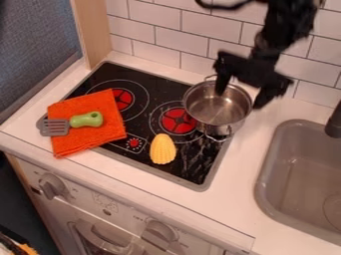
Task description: Move the silver pot to the upper right of the right burner
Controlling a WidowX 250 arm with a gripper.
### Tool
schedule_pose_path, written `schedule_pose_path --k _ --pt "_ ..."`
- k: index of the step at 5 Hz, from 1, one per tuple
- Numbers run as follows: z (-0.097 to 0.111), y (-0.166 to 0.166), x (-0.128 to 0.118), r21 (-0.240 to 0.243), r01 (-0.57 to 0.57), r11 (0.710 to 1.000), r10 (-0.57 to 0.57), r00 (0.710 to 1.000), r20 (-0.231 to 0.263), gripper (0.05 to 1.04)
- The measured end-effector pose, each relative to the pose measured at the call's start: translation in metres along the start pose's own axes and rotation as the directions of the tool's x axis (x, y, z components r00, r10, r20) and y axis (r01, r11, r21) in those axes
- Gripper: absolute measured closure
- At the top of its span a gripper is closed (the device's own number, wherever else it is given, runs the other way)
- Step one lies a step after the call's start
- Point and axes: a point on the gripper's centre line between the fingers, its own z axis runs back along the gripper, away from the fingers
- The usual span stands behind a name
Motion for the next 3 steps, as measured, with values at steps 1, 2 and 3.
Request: schedule_pose_path --k 1,2,3 --pt "0.027 -0.004 -0.003 0.069 -0.014 0.997 0.019 0.998 -0.065 0.083" --pt "0.047 -0.013 -0.004 0.063 -0.054 0.997 0.06 0.994 -0.089 0.083" --pt "0.062 -0.023 -0.001 0.168 -0.129 0.977 0.143 0.987 -0.07 0.083"
